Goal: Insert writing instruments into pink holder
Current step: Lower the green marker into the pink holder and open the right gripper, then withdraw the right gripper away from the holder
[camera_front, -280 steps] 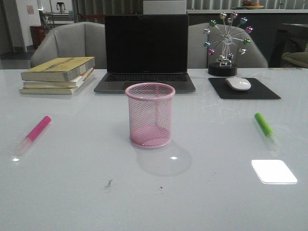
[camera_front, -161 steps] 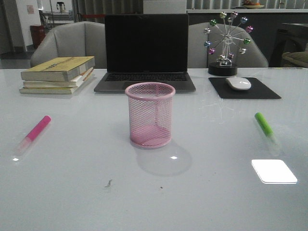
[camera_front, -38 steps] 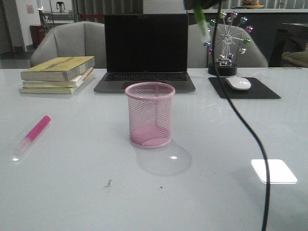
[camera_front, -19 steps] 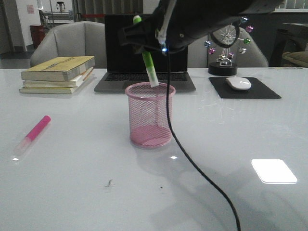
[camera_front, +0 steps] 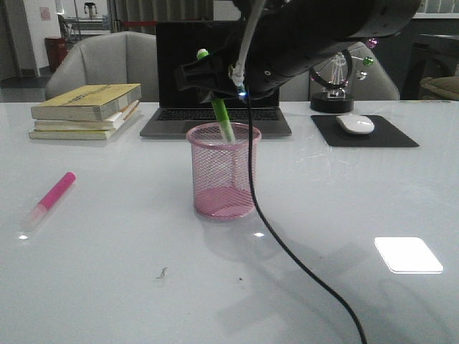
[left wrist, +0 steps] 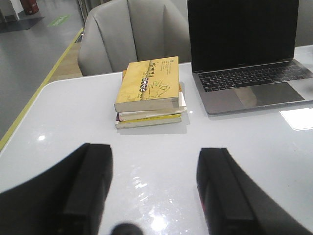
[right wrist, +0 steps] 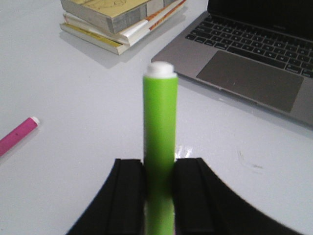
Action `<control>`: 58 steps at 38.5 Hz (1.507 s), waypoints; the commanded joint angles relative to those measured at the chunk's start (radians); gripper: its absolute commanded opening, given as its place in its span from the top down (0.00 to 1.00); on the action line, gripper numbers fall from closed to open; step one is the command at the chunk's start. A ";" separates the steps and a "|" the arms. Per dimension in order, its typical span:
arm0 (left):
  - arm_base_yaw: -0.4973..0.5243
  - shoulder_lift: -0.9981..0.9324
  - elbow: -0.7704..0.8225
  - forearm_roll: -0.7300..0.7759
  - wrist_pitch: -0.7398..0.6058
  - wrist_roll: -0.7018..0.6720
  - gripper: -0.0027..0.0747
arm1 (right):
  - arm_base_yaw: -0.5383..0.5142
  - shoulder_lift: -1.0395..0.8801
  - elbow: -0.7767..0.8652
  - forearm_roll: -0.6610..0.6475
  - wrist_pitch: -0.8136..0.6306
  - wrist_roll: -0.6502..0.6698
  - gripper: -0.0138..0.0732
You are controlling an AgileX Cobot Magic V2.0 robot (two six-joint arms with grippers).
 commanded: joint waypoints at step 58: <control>-0.010 -0.007 -0.046 0.000 -0.064 -0.008 0.39 | -0.531 -1.178 0.495 -0.100 0.717 -0.011 0.33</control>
